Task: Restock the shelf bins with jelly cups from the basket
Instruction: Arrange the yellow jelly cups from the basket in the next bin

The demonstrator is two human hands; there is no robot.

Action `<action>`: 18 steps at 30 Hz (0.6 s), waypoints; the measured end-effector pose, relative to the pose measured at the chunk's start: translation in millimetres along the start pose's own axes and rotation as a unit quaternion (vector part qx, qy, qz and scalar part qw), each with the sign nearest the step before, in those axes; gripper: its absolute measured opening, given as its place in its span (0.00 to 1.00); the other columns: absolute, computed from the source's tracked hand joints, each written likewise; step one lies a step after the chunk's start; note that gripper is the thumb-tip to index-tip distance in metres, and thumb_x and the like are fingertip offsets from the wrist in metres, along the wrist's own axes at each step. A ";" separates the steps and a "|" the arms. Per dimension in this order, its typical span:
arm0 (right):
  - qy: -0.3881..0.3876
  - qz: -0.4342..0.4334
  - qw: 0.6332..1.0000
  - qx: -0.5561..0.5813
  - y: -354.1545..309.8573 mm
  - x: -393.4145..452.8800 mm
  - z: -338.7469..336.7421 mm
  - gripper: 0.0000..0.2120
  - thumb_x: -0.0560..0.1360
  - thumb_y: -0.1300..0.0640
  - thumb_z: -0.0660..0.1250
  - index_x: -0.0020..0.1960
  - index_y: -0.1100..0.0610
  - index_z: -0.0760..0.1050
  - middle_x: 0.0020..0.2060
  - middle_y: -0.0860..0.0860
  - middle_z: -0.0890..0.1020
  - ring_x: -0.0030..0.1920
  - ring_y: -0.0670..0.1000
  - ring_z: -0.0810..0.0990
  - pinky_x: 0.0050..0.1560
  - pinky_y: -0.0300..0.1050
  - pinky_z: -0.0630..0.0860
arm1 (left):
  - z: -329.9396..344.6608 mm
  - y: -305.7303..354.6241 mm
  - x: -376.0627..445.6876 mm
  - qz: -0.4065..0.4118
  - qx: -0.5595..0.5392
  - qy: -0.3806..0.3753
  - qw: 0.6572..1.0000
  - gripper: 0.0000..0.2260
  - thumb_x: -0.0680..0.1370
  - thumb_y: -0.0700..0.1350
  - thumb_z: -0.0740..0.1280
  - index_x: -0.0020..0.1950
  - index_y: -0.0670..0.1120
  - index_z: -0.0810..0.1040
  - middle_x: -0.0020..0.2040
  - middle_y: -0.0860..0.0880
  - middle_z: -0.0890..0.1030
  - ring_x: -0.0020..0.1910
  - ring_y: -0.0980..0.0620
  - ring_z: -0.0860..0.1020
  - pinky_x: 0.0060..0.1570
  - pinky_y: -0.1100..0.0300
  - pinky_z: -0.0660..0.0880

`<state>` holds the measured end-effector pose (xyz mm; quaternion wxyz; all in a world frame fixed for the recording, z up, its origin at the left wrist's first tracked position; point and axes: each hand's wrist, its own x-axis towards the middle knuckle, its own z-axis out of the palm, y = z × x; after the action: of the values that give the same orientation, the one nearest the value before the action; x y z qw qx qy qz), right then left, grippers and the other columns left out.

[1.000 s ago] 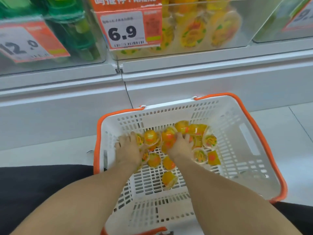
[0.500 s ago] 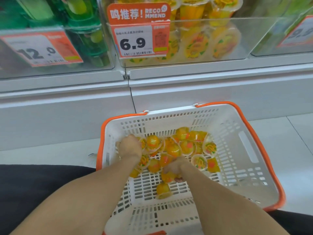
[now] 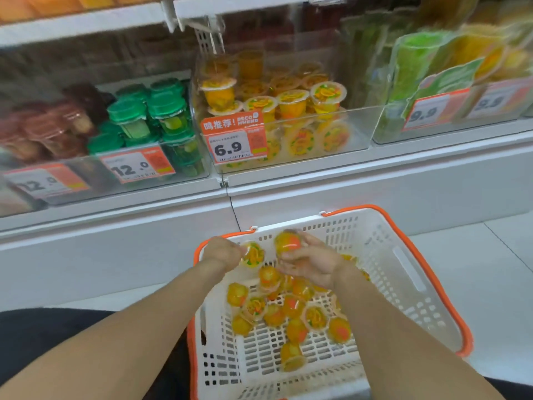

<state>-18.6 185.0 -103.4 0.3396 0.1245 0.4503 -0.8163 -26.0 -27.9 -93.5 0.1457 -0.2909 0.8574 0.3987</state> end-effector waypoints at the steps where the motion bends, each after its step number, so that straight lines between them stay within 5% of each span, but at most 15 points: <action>1: -0.017 -0.021 0.999 0.020 -9.0 -2.6 4.5 0.31 0.69 0.80 0.67 0.66 0.55 0.74 0.53 0.62 0.81 0.54 0.65 0.82 0.56 0.60 0.80 | -5.9 7.9 -3.8 0.002 0.001 -0.007 1.000 0.09 0.76 0.45 0.72 0.48 0.39 0.80 0.41 0.45 0.76 0.39 0.47 0.73 0.41 0.57 0.70; 5: -0.063 -0.069 0.994 0.052 -36.7 -15.3 20.2 0.25 0.68 0.78 0.66 0.62 0.60 0.74 0.54 0.66 0.79 0.58 0.69 0.80 0.50 0.54 0.83 | -29.3 42.5 -23.3 0.015 -0.038 -0.065 0.997 0.11 0.79 0.43 0.68 0.54 0.35 0.77 0.45 0.41 0.81 0.37 0.45 0.81 0.47 0.53 0.82; 8: -0.070 -0.092 0.993 0.025 -56.6 -29.3 39.5 0.14 0.69 0.66 0.70 0.54 0.60 0.75 0.51 0.62 0.79 0.57 0.65 0.78 0.45 0.53 0.82 | -47.0 67.9 -50.9 0.058 -0.055 -0.100 0.992 0.12 0.82 0.45 0.63 0.55 0.36 0.78 0.48 0.38 0.84 0.41 0.43 0.84 0.50 0.48 0.83; 11: -0.082 -0.131 0.988 -0.016 -82.9 -45.7 55.1 0.06 0.69 0.65 0.69 0.45 0.58 0.75 0.52 0.61 0.80 0.53 0.64 0.79 0.45 0.55 0.80 | -70.3 88.7 -79.5 0.104 -0.063 -0.099 0.988 0.12 0.84 0.44 0.57 0.51 0.39 0.76 0.42 0.38 0.82 0.37 0.42 0.84 0.45 0.48 0.83; 15: -0.093 -0.194 0.975 -0.057 -116.5 -69.8 71.8 0.09 0.68 0.69 0.70 0.46 0.61 0.75 0.57 0.67 0.78 0.56 0.65 0.78 0.48 0.58 0.82 | -97.5 105.0 -108.4 0.087 -0.212 -0.128 0.965 0.12 0.85 0.46 0.54 0.56 0.43 0.75 0.39 0.39 0.80 0.30 0.44 0.79 0.35 0.54 0.77; 18: -0.013 -0.305 0.934 -0.183 -133.9 -81.8 92.3 0.19 0.65 0.63 0.76 0.55 0.59 0.78 0.53 0.58 0.83 0.54 0.59 0.81 0.50 0.53 0.83 | -104.4 113.0 -122.5 0.069 -0.343 -0.183 0.919 0.13 0.84 0.51 0.57 0.56 0.46 0.77 0.38 0.42 0.78 0.28 0.47 0.73 0.33 0.57 0.69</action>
<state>-37.9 194.3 77.4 0.0972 -0.0939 0.6041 -0.7853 -0.8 -3.3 100.1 0.1639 -0.1848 0.6446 0.7235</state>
